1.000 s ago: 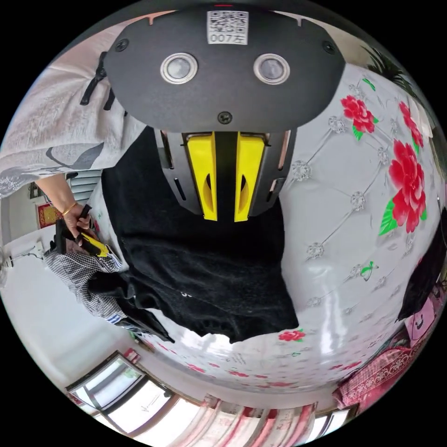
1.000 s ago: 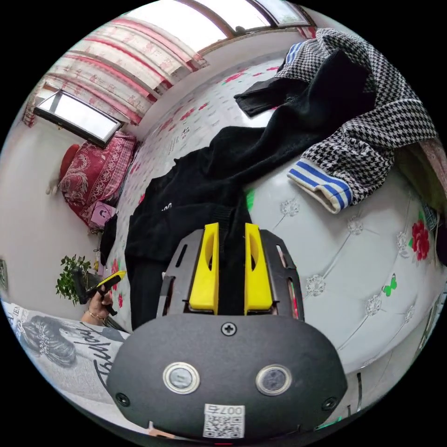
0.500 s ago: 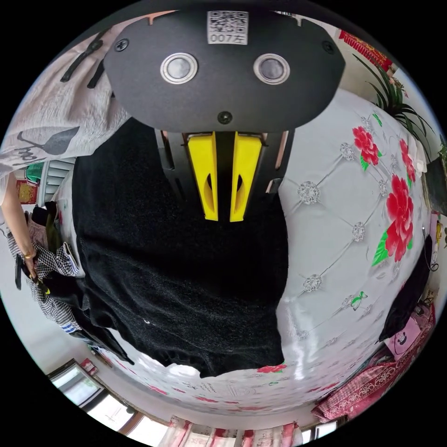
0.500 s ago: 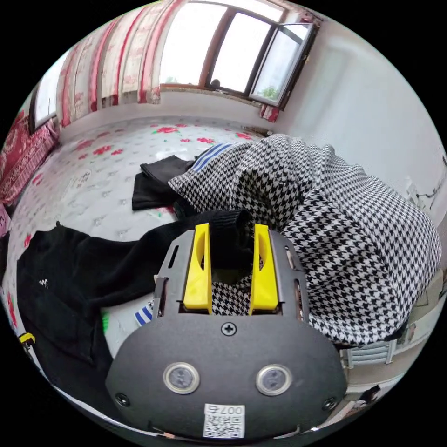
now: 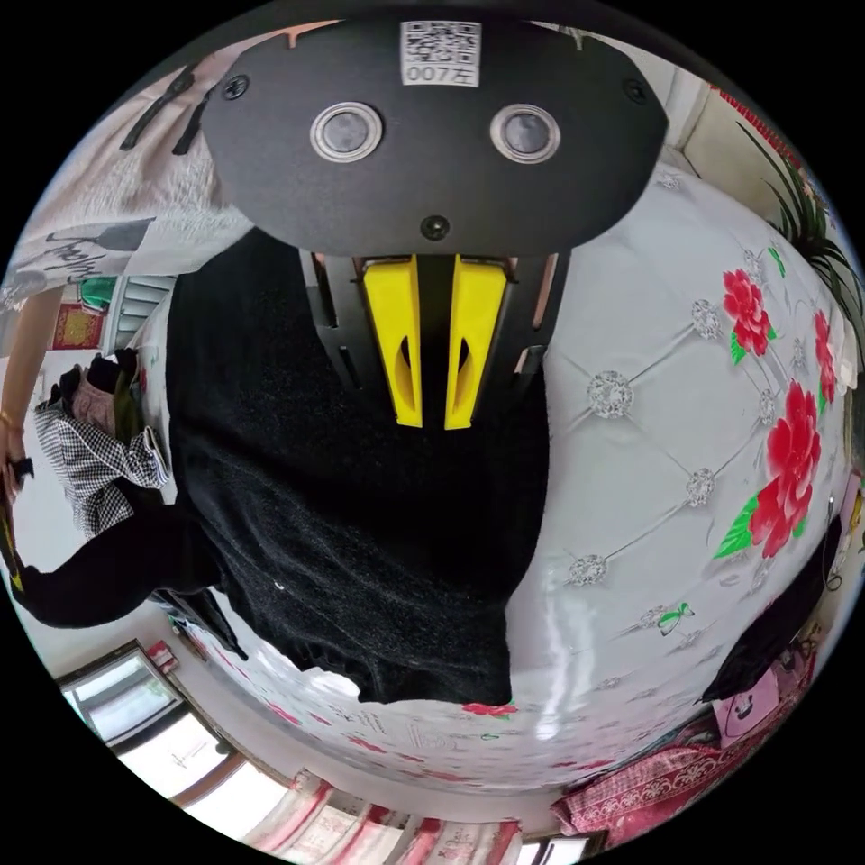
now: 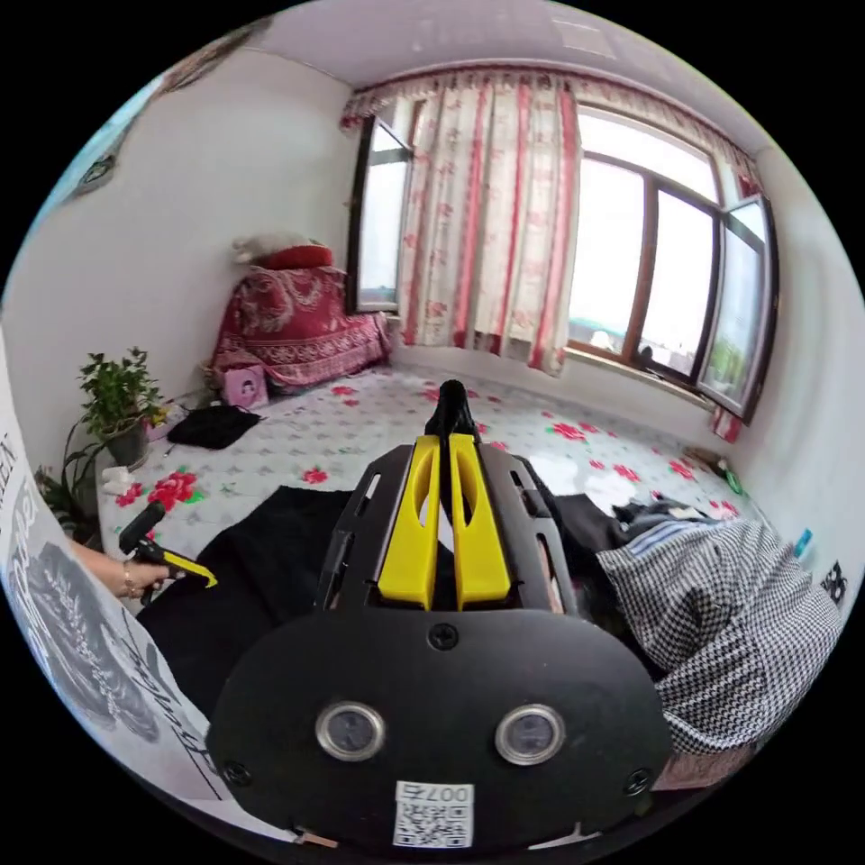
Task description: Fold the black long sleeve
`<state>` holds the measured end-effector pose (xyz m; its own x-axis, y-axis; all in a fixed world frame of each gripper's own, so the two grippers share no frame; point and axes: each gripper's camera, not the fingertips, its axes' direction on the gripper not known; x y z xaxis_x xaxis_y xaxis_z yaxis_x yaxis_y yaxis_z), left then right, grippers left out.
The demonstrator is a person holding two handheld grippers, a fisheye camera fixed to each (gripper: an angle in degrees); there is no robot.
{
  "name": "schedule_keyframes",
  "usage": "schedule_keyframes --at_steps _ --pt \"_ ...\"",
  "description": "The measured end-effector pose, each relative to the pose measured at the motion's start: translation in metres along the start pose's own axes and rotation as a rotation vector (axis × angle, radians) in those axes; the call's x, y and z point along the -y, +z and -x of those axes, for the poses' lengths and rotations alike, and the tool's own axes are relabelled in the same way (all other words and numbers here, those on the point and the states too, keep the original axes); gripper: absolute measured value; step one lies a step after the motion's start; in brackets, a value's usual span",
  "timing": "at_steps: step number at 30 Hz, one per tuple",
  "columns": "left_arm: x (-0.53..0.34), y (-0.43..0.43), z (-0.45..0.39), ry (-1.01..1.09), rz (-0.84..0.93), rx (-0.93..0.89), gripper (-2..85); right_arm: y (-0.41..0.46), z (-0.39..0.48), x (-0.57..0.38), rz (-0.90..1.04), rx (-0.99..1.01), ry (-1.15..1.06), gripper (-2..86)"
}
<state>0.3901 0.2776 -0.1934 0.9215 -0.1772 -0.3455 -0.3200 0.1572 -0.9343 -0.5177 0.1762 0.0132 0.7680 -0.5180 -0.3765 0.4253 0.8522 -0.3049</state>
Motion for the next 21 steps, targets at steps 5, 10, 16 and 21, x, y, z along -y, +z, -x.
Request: schedule_keyframes --at_steps 5,10,16,21 --pt "-0.014 -0.043 0.037 -0.063 -0.096 -0.151 4.1 -0.006 0.167 -0.033 -0.01 0.382 -0.042 0.7" --pt "-0.042 -0.076 0.078 -0.045 -0.129 -0.208 4.3 0.026 0.3 -0.095 0.369 0.705 -0.229 2.8" --pt "-0.075 -0.1 0.131 -0.041 -0.129 -0.379 4.8 0.034 0.343 -0.117 0.408 0.681 -0.305 3.9" --pt "-0.087 -0.123 0.133 0.093 -0.158 -0.403 8.6 0.057 0.328 -0.118 0.391 0.528 -0.249 4.3"
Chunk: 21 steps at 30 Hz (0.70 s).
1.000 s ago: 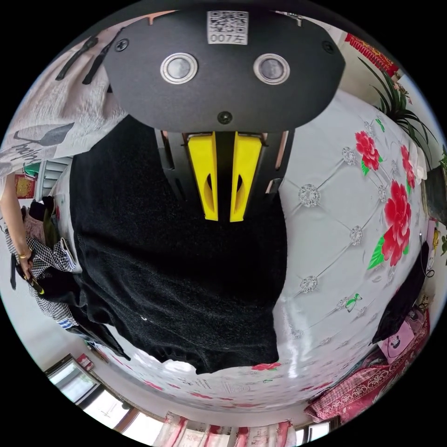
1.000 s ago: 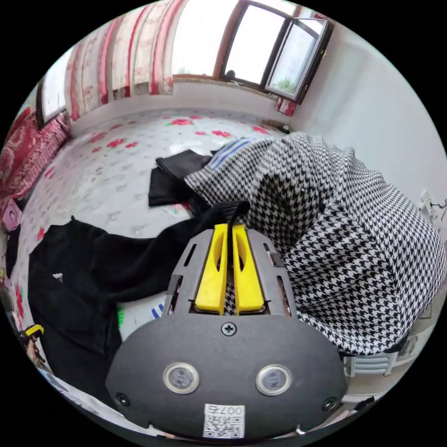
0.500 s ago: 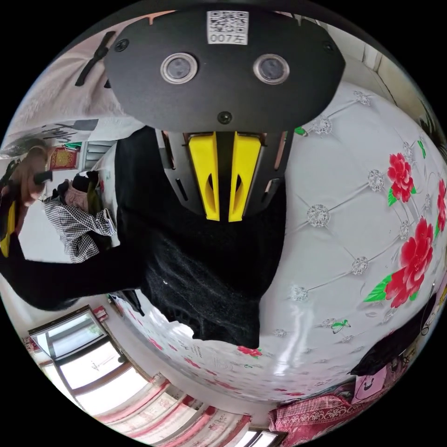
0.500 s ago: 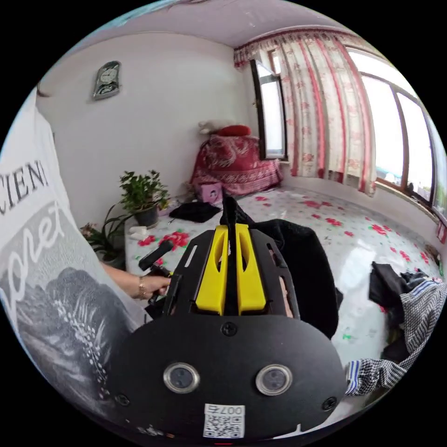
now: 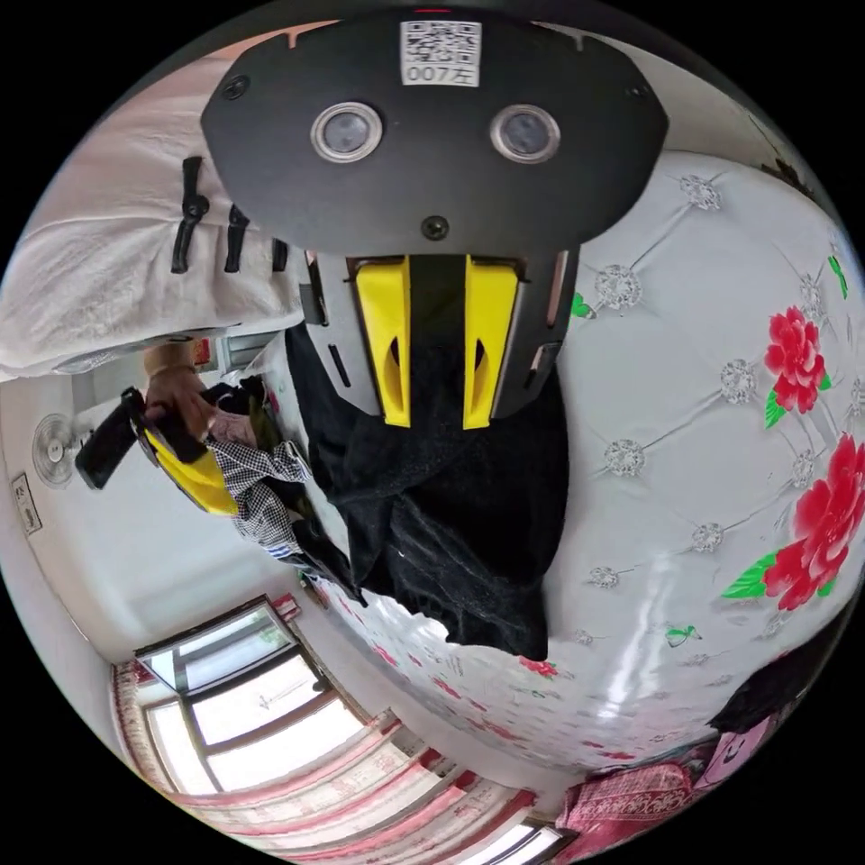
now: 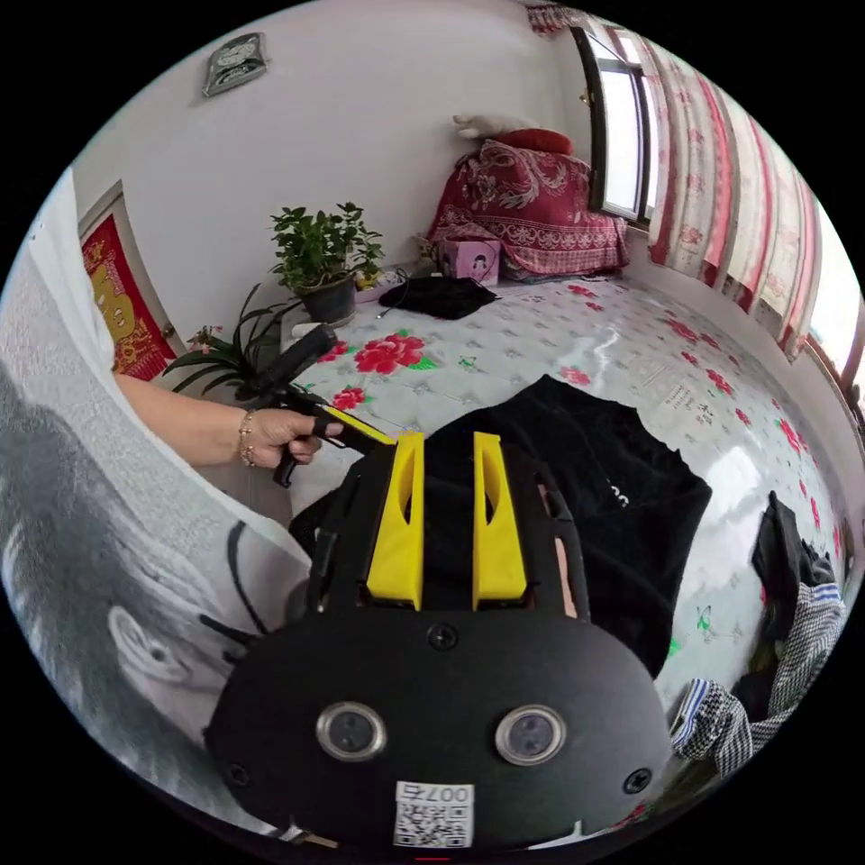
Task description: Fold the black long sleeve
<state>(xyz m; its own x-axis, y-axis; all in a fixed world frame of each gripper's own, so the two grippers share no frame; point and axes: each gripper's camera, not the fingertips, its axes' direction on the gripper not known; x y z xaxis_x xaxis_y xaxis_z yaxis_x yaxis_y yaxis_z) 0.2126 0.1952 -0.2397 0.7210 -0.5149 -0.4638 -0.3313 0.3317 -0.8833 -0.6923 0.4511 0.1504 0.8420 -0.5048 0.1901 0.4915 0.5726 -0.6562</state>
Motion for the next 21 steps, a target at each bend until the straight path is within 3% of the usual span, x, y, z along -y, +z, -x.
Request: schedule_keyframes --at_steps 3,6,10,15,17,21 --pt "0.002 0.006 -0.006 0.084 0.035 0.083 9.9 0.026 -0.052 -0.014 0.126 -0.151 0.089 4.8" --pt "0.009 0.046 -0.004 0.143 0.187 0.136 9.4 0.064 -0.102 -0.033 0.307 -0.255 0.144 5.4" --pt "0.013 0.076 -0.014 0.222 0.335 0.205 3.9 0.117 -0.136 -0.051 0.502 -0.315 0.057 6.2" --pt "0.051 -0.007 -0.063 0.4 0.112 0.159 2.2 0.159 -0.151 -0.058 0.634 -0.34 -0.065 4.3" --pt "0.061 -0.065 -0.108 0.601 -0.022 0.187 2.1 0.166 -0.154 -0.061 0.661 -0.406 -0.095 2.8" --pt "0.033 -0.07 -0.137 0.837 0.049 0.276 2.9 0.148 -0.15 -0.071 0.607 -0.344 -0.159 0.8"
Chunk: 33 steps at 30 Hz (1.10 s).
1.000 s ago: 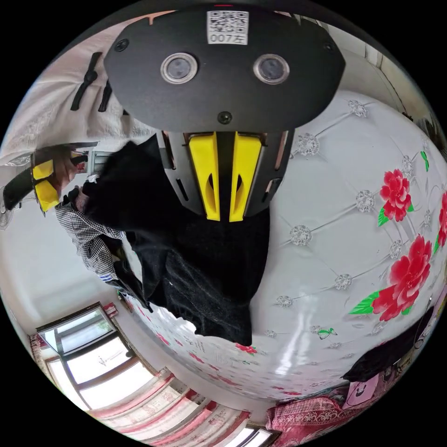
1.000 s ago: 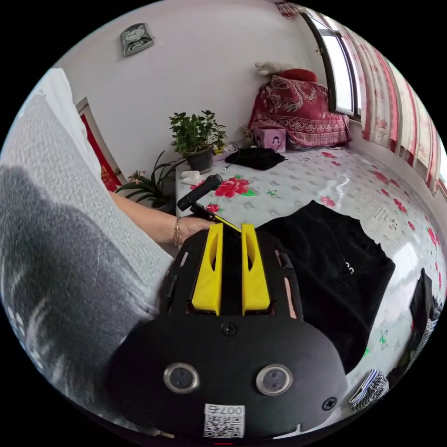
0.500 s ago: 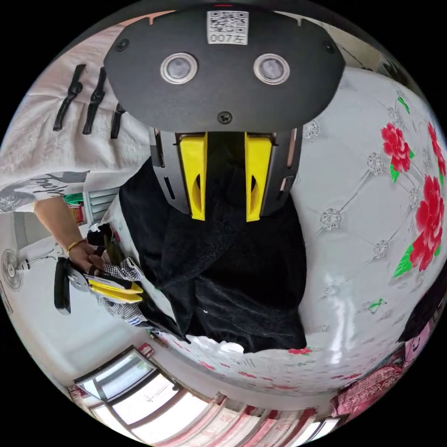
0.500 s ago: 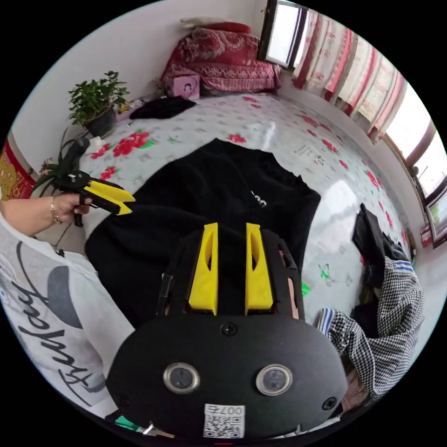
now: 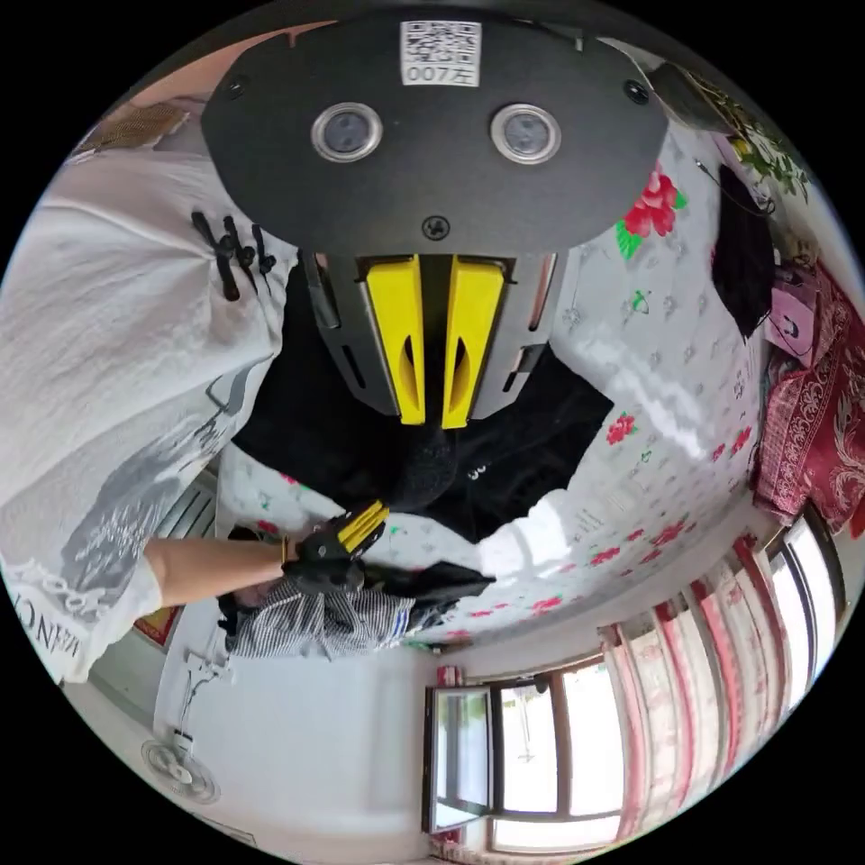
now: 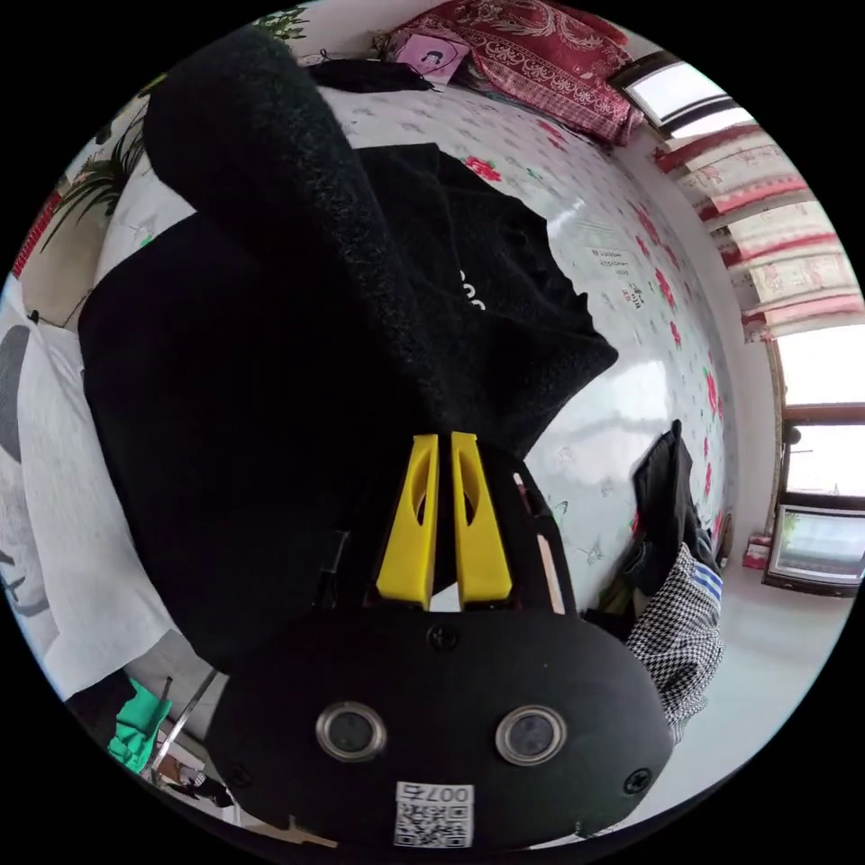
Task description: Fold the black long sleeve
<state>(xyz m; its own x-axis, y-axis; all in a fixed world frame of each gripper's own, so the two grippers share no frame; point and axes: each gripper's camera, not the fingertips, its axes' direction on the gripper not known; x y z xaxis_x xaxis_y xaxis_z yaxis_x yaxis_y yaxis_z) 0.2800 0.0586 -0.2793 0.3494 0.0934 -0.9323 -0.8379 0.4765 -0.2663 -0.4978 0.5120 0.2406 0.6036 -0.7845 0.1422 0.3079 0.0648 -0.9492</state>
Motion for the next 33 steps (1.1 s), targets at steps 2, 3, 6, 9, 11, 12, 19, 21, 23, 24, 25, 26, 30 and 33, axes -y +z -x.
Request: schedule_keyframes --at_steps 2,3,6,9,11,12,19,21,23,24,25,26,30,33 --pt "-0.037 0.053 -0.008 -0.088 0.188 -0.051 3.7 0.008 0.004 -0.014 0.027 0.066 -0.021 0.5" --pt "-0.049 0.066 -0.008 -0.127 0.234 -0.085 3.8 0.017 0.007 -0.023 0.062 0.114 -0.036 0.3" --pt "-0.091 0.093 -0.015 -0.322 0.287 -0.234 4.1 0.033 0.008 -0.044 0.172 0.236 -0.062 0.3" --pt "-0.094 0.079 -0.016 -0.41 0.216 -0.281 4.3 0.016 -0.019 -0.05 0.057 0.221 0.057 0.4" --pt "-0.09 0.079 -0.005 -0.457 0.206 -0.24 4.6 0.008 -0.05 -0.042 -0.041 0.255 0.183 0.9" --pt "-0.088 0.081 -0.001 -0.475 0.207 -0.232 4.9 0.009 -0.07 -0.034 -0.07 0.269 0.258 1.1" --pt "-0.05 0.175 0.015 -0.517 0.411 -0.205 6.8 0.08 -0.121 -0.025 0.071 0.256 0.405 1.3" --pt "-0.041 0.195 0.015 -0.521 0.483 -0.169 5.4 0.077 -0.124 -0.039 0.022 0.216 0.411 0.7" --pt "-0.023 0.198 0.021 -0.531 0.484 -0.136 2.4 0.079 -0.136 -0.056 0.047 0.149 0.485 0.3" --pt "-0.019 0.199 0.022 -0.533 0.489 -0.122 1.7 0.09 -0.147 -0.073 0.145 0.071 0.568 0.1" --pt "-0.012 0.198 0.024 -0.532 0.482 -0.093 1.1 0.095 -0.157 -0.09 0.18 0.096 0.615 0.1" --pt "-0.005 0.194 0.024 -0.524 0.468 -0.051 0.7 0.092 -0.163 -0.097 0.165 0.132 0.647 0.0" --pt "0.012 0.185 0.026 -0.55 0.429 -0.014 0.7 0.029 -0.178 -0.096 -0.244 0.236 0.67 0.1" --pt "0.02 0.192 0.031 -0.585 0.45 -0.032 1.8 0.022 -0.179 -0.05 -0.326 0.312 0.554 0.6"
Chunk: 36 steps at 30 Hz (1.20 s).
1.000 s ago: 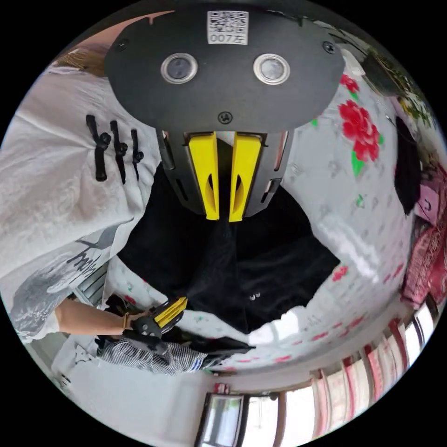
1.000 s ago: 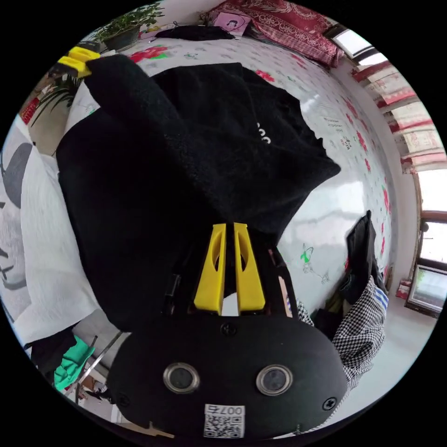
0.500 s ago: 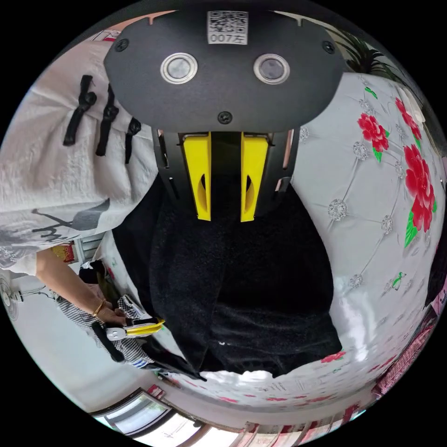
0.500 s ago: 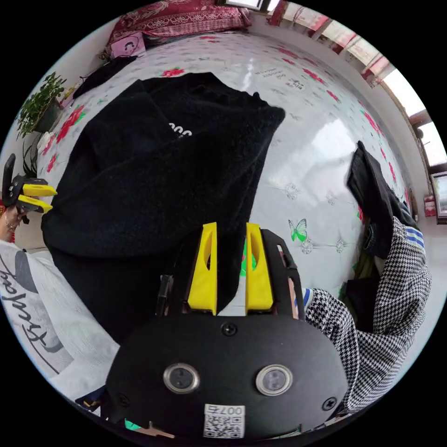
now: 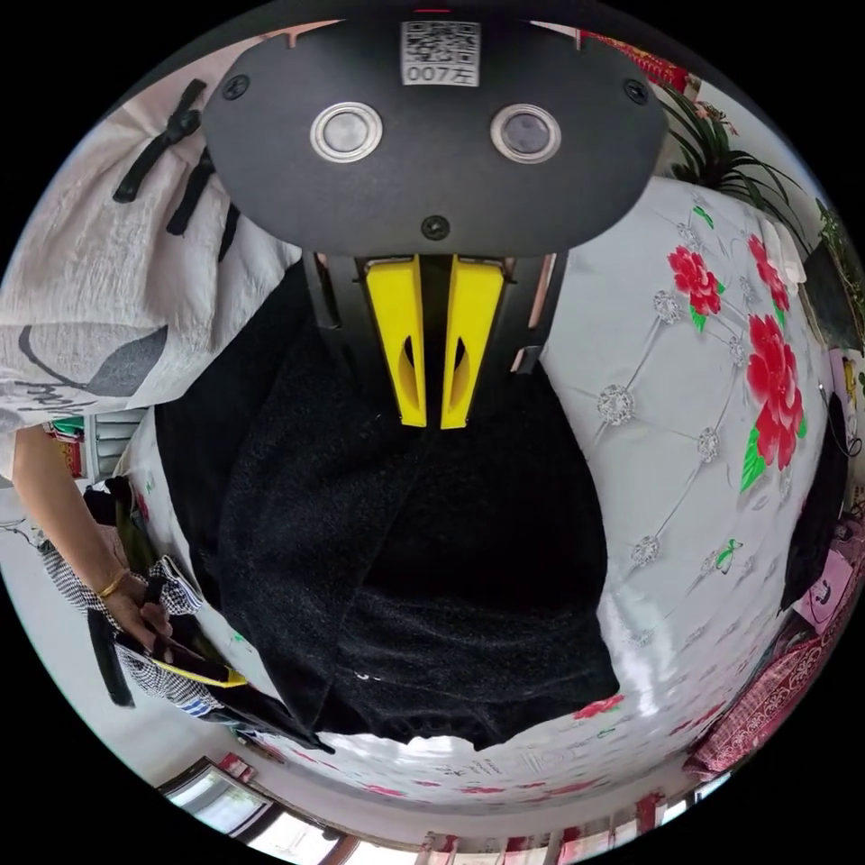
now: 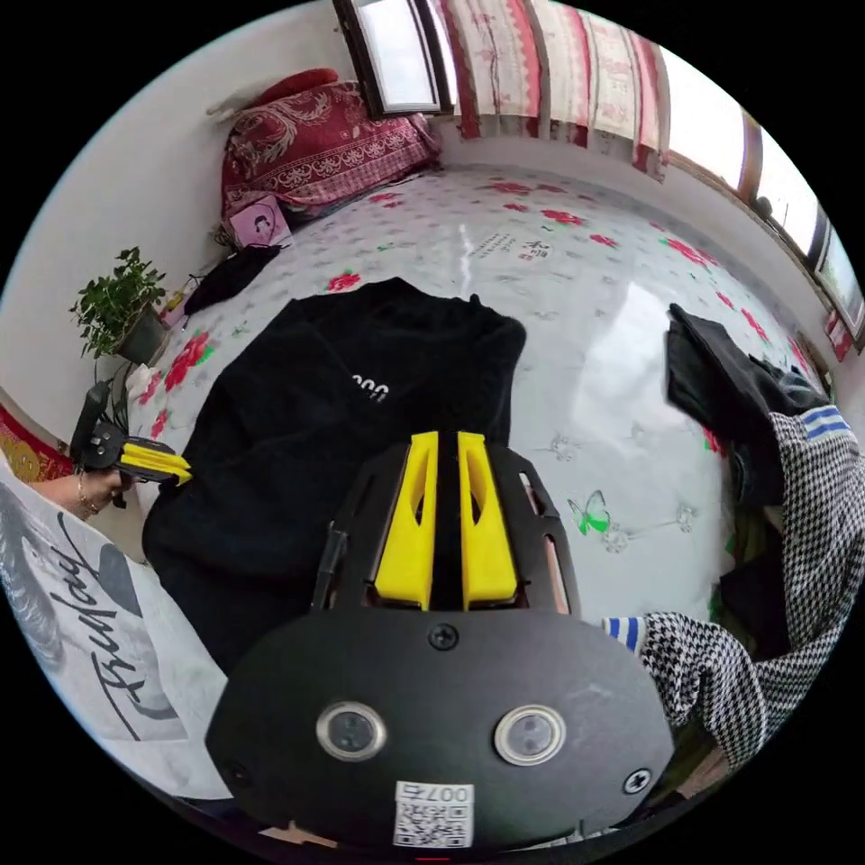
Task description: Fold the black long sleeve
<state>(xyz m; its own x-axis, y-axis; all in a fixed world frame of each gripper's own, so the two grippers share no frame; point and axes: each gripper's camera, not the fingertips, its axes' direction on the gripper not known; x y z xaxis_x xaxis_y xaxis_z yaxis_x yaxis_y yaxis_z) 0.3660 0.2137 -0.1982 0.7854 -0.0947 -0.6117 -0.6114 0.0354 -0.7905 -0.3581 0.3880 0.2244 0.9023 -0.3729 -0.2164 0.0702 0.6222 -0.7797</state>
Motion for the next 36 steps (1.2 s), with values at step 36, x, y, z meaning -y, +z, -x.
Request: schedule_keyframes --at_steps 36 --pt "-0.127 -0.113 -0.028 -0.19 -0.01 -0.251 3.0 -0.126 0.044 -0.289 0.336 -0.018 0.22 2.3"
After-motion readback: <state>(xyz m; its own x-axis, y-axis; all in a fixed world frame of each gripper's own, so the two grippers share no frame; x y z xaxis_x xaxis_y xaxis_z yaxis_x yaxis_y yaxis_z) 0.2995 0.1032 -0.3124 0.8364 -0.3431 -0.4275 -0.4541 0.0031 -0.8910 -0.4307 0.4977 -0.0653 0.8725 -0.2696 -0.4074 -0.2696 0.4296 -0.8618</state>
